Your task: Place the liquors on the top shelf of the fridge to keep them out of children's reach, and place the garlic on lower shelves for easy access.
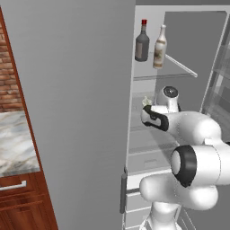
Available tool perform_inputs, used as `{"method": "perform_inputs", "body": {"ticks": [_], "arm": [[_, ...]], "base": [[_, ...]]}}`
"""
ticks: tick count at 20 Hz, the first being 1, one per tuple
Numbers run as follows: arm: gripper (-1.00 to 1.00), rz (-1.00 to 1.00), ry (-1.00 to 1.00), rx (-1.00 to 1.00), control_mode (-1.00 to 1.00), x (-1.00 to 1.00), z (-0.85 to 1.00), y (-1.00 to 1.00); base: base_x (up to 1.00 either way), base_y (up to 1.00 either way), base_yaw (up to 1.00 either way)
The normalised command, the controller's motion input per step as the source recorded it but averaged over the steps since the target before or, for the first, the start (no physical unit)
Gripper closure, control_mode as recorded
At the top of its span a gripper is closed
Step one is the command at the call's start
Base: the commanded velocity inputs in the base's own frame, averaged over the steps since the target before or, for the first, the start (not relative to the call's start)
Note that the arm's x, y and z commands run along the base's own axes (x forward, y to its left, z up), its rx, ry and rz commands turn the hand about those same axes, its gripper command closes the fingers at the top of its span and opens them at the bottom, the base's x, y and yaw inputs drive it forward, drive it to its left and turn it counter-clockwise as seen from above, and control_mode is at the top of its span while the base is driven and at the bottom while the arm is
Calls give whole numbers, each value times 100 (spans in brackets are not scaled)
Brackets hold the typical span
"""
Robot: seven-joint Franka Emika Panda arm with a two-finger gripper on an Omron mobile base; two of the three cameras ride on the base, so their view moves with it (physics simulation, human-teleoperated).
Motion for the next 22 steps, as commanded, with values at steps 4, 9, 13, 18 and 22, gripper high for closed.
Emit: {"method": "perform_inputs", "body": {"ticks": [4, 9, 13, 18, 22], "arm": [[-100, 3, 4, -7, -100, -100, 2, 25], [-100, 7, 0, -3, -100, -100, 41, 2], [-100, 11, 0, -2, -100, -100, 68, 3], [-100, 11, 0, -4, -100, -100, 94, 31], [-100, 7, 0, -10, -100, -100, 100, 50]], "base": [[0, 0, 0], [0, 0, 0], [0, 0, 0], [0, 0, 0], [0, 0, 0]]}}
